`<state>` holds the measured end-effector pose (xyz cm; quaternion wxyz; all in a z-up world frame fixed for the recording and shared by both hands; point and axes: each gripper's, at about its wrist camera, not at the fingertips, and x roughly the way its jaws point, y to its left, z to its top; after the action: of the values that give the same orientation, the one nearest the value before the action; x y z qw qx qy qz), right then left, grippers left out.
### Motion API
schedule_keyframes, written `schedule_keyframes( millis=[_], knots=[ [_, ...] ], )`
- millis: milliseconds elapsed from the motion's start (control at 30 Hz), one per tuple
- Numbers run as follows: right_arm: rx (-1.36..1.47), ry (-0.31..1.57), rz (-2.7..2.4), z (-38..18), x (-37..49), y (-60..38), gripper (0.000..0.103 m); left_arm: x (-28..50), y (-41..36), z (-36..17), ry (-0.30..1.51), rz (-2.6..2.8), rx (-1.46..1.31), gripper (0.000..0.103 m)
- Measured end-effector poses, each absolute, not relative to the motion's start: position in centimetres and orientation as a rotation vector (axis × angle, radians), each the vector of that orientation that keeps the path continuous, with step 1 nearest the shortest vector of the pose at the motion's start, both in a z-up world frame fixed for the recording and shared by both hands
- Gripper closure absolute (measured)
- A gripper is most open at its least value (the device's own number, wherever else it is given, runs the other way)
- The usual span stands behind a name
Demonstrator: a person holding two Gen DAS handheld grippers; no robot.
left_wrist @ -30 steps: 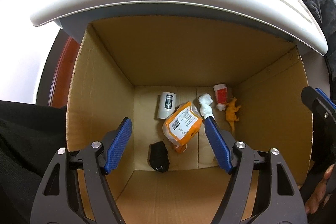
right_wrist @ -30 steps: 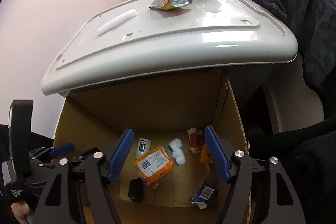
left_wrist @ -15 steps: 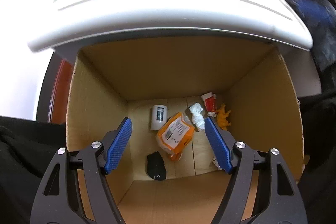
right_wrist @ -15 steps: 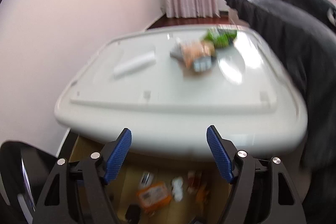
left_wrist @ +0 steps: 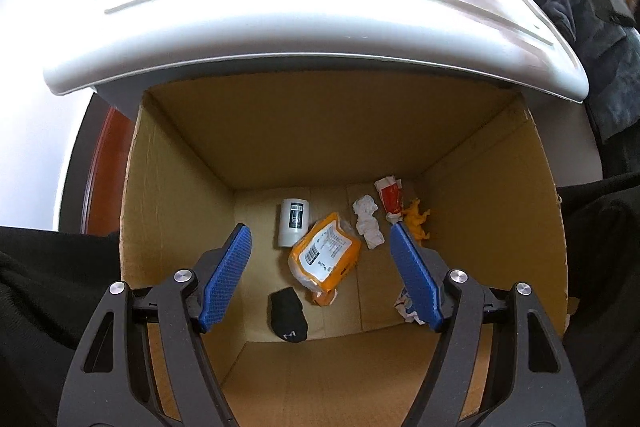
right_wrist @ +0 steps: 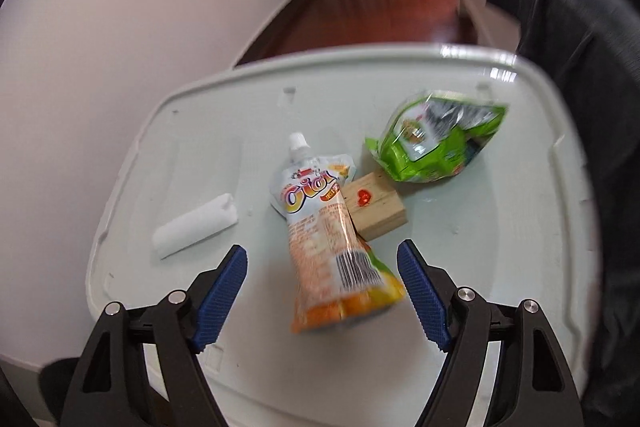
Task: Collect trash
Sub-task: 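Reach to the lid and grasp the Cici drink pouch with the right tool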
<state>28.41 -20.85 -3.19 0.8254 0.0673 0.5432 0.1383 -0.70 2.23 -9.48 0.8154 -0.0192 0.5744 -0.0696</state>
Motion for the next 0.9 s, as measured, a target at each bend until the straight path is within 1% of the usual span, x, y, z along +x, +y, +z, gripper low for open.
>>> schedule_keyframes(
  millis=[100,133,167,267,367,433,500,533,600,633,733,900],
  knots=[
    [0.168,1.268,0.321,-5.4,30.2,-19.7,0.032,-0.6,2.3,-9.7,1.236,-0.148,-0.044,0.033],
    [0.148,1.308,0.338,-6.1,30.5,-18.8,0.037,-0.6,2.3,-9.7,1.238,-0.147,-0.043,0.033],
    [0.122,1.321,0.349,-6.4,30.6,-17.9,0.038,-0.5,2.3,-9.7,1.239,-0.146,-0.042,0.033],
    [-0.003,1.31,0.342,-6.8,30.9,-15.5,0.038,-0.5,2.4,-9.8,1.244,-0.146,-0.046,0.033],
    [-0.042,1.333,0.281,-8.1,31.8,-14.6,0.039,-0.4,2.4,-9.8,1.247,-0.145,-0.048,0.033],
    [-0.083,1.308,0.26,-8.3,31.9,-13.8,0.039,-0.3,2.5,-9.8,1.248,-0.143,-0.054,0.033],
    [-0.108,1.293,0.237,-8.5,31.5,-13.1,0.046,-0.3,2.6,-9.8,1.247,-0.139,-0.06,0.033],
    [-0.084,1.293,0.246,-8.5,31.3,-13.1,0.056,-0.3,2.6,-9.8,1.247,-0.139,-0.062,0.033],
    [-0.055,1.282,0.24,-8.4,30.7,-13.2,0.057,-0.4,2.7,-9.7,1.246,-0.139,-0.066,0.033],
    [-0.046,1.269,0.235,-8.4,30.3,-13.4,0.061,-0.4,2.6,-9.7,1.245,-0.14,-0.067,0.033],
    [-0.014,1.238,0.23,-8.3,28.8,-13.7,0.064,-0.5,2.7,-9.5,1.237,-0.141,-0.069,0.033],
    [-0.01,1.183,0.239,-7.7,24.7,-14.6,0.066,-0.8,2.9,-9.1,1.211,-0.134,-0.079,0.033]
  ],
)
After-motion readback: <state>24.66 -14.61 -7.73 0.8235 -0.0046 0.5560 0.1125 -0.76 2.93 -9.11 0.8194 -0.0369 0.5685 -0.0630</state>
